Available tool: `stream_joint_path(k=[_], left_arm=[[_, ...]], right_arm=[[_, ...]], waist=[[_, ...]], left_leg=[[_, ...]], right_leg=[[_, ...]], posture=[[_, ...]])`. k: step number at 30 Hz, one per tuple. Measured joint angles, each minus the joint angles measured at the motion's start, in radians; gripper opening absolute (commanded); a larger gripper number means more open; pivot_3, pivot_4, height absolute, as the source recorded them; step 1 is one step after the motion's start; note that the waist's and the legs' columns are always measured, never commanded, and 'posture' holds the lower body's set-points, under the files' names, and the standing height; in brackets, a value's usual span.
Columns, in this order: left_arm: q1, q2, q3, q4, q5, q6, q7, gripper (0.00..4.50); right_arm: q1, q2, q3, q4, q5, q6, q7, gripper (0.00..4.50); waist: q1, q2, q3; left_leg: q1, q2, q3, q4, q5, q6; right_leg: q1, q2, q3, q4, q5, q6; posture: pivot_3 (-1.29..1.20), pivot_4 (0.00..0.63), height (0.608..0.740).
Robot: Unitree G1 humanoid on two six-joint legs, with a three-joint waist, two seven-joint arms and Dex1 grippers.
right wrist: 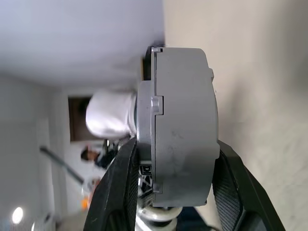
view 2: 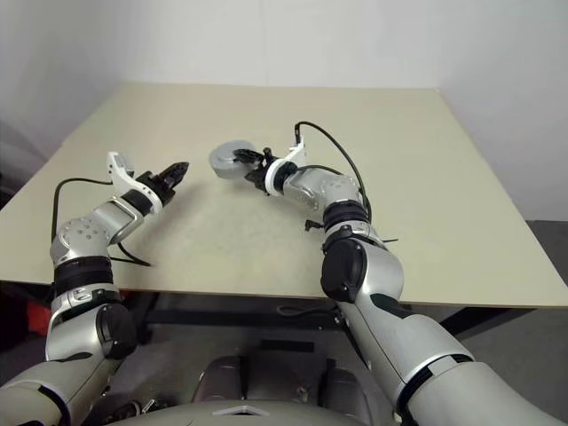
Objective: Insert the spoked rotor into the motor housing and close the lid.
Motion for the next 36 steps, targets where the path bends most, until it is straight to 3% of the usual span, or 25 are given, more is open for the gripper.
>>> stream_joint_path(k=[7, 12, 17, 33, 36], left_arm=[[0.012, -0.012, 0.043, -0.005, -0.120, 0.088, 0.015, 4.47], [0.012, -0.020, 0.090, -0.005, -0.303, 0.276, 0.017, 4.47], [0.003, -0.034, 0.087, 0.010, -0.367, 0.327, 0.015, 4.47], [-0.103, -0.075, 0.035, 0.221, -0.326, 0.193, -0.063, 4.47], [-0.108, -0.075, 0.035, 0.232, -0.324, 0.176, -0.075, 3.60]], right_arm=[[0.005, 0.007, 0.010, -0.047, 0.002, 0.041, -0.027, 2.01], [0.023, 0.009, 0.026, -0.091, 0.002, 0.071, -0.033, 2.01], [0.040, 0.015, 0.032, -0.136, 0.016, 0.114, -0.040, 2.01], [0.069, 0.029, 0.041, -0.257, 0.066, 0.163, -0.089, 2.01], [0.078, 0.030, 0.043, -0.261, 0.068, 0.162, -0.094, 2.01]], waist=[[0.020, 0.000, 0.000], [0.021, 0.000, 0.000], [0.021, 0.000, 0.000], [0.022, 0.000, 0.000], [0.022, 0.000, 0.000]], left_leg=[[-0.001, 0.001, -0.002, 0.004, 0.001, -0.002], [-0.002, 0.001, -0.003, 0.005, 0.001, -0.002], [-0.002, 0.001, -0.004, 0.005, 0.002, -0.003], [-0.002, 0.000, -0.007, 0.006, 0.002, -0.004], [-0.002, 0.000, -0.007, 0.006, 0.002, -0.004]], right_leg=[[0.001, 0.000, -0.001, 0.001, 0.000, 0.000], [0.001, 0.000, -0.002, 0.002, 0.001, 0.001], [0.001, 0.000, -0.002, 0.002, 0.002, 0.002], [0.003, 0.000, -0.002, 0.001, 0.003, 0.003], [0.003, 0.000, -0.002, 0.001, 0.003, 0.003]], posture=[[0.00, 0.000, 0.740], [0.00, 0.000, 0.740], [0.00, 0.000, 0.740], [0.00, 0.000, 0.740], [0.00, 0.000, 0.740]])
